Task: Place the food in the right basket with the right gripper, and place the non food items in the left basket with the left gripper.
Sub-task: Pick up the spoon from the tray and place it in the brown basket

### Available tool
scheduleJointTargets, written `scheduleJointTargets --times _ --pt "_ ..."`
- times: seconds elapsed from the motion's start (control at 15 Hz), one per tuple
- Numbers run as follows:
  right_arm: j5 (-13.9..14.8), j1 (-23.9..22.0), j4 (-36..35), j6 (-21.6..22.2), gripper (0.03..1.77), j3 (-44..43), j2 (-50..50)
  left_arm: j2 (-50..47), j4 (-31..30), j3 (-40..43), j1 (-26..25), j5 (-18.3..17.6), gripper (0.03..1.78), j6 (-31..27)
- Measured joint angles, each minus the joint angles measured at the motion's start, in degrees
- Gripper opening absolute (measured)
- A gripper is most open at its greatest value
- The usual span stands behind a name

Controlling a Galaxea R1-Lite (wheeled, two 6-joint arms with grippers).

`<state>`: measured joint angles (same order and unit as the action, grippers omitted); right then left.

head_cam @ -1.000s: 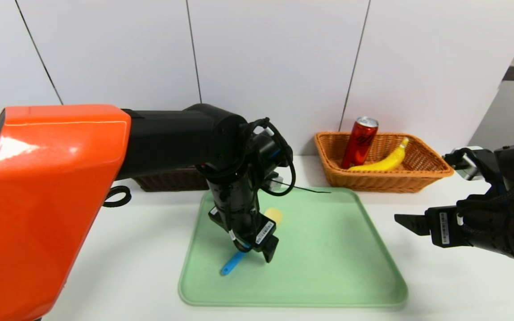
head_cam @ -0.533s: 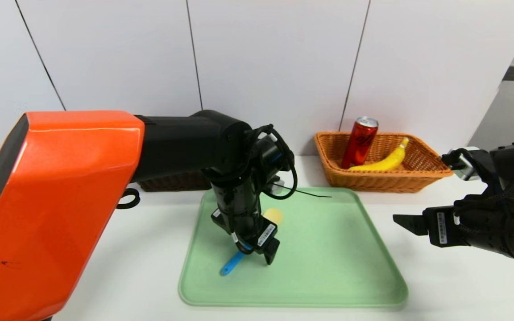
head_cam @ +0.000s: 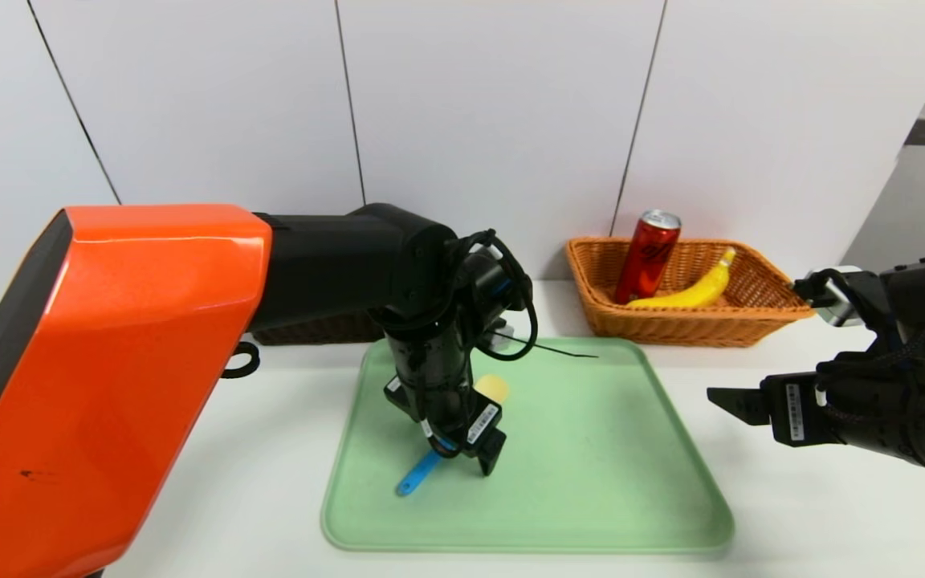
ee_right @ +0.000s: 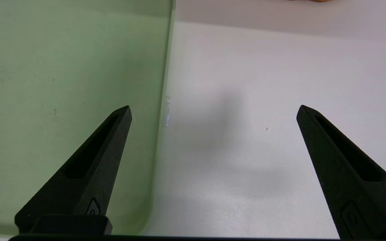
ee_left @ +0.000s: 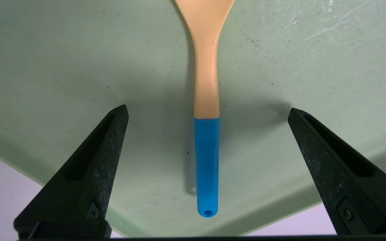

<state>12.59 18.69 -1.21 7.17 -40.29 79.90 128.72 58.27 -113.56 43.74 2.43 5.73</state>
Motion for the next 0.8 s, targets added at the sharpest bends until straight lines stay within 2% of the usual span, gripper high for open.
scheduleJointTargets --times 0.07,0.13,0.33,0.53,0.67,0.8 --pt "0.0 0.0 0.0 0.0 1.70 0.0 0.0 0.1 0.0 0.0 0.0 0.0 1.69 0.0" --pt "0.0 0.0 0.0 0.0 1.70 0.0 0.0 0.1 -0.1 0.0 0.0 0.0 1.60 0.0" --pt "0.0 0.0 0.0 0.0 1.70 -0.1 -0.1 0.5 -1.3 0.0 0.0 0.0 1.12 0.3" --pt "0.1 0.1 0.0 0.0 1.70 0.0 -0.2 0.7 -1.3 0.0 0.1 0.0 0.80 0.4" --pt "0.0 0.2 0.0 0.0 1.70 0.0 -0.3 0.7 -1.0 0.0 0.1 0.0 0.11 0.5" --pt "0.0 0.1 0.0 0.0 1.70 -0.2 -0.3 0.6 -0.5 0.0 0.1 0.0 0.11 0.5"
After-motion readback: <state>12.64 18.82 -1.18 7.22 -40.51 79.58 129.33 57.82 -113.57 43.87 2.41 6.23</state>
